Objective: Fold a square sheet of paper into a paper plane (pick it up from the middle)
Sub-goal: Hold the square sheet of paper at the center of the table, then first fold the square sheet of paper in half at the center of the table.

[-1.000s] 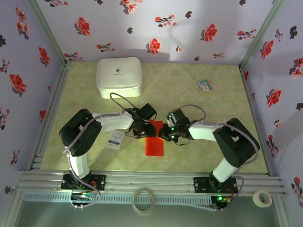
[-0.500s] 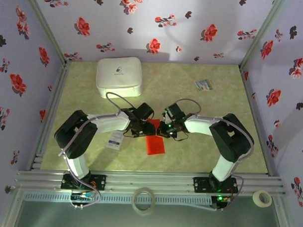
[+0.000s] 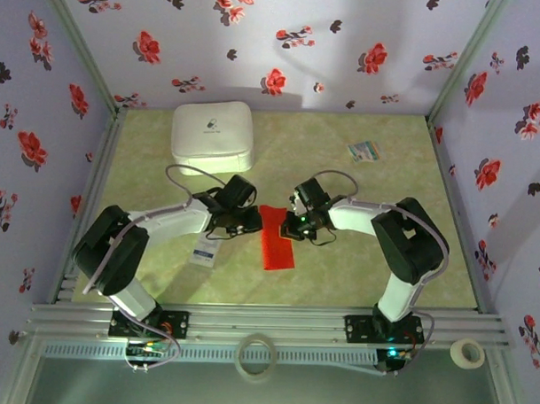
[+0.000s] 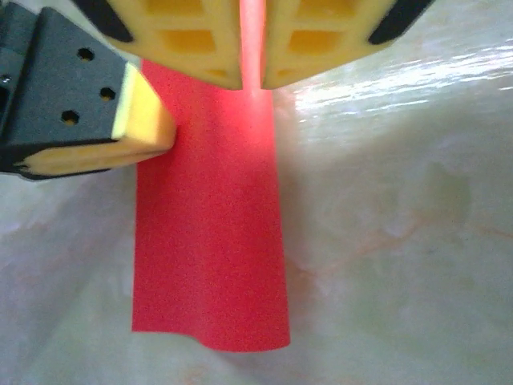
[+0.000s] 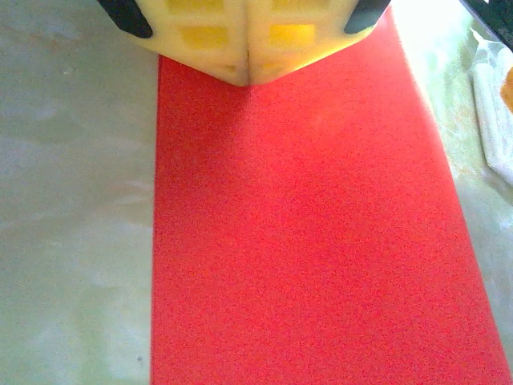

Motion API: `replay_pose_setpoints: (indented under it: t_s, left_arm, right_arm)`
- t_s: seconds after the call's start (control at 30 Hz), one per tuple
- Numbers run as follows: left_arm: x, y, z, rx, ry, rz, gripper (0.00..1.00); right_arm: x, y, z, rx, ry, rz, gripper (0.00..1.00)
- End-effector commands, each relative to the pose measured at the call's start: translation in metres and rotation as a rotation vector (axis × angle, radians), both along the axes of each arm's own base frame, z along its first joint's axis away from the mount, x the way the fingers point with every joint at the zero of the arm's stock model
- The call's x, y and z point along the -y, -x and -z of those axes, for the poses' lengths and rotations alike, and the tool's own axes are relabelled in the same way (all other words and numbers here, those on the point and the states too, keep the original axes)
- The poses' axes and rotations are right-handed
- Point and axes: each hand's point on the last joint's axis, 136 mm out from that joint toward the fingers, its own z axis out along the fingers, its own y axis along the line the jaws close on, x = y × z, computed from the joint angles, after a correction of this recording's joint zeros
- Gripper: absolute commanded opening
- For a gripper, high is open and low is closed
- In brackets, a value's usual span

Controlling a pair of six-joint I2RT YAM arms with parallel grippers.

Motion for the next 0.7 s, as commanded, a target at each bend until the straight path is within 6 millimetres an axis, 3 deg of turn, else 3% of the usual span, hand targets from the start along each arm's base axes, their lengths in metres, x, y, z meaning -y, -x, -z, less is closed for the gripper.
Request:
replay_pose_setpoints:
  t_s: [0.0, 0.1, 0.37, 0.67]
  left_arm:
    - [0.025, -0.004, -0.017, 0.013, 0.227, 0.046, 0.00]
    - [0.034, -0.006, -0.018, 0.006, 0.316, 0.058, 0.00]
    - [0.045, -0.003, -0.003, -0.043, 0.360, 0.091, 0.00]
    - [0.022, 0.011, 0.049, -0.113, 0.234, 0.067, 0.00]
  right_arm:
    - [0.030, 0.018, 0.031, -0.077, 0.129, 0.021, 0.01]
    - [0.032, 0.019, 0.033, -0.077, 0.137, 0.026, 0.01]
    - [0.032, 0.019, 0.035, -0.081, 0.131, 0.037, 0.01]
    - [0.033, 0.020, 0.036, -0.083, 0.130, 0.042, 0.01]
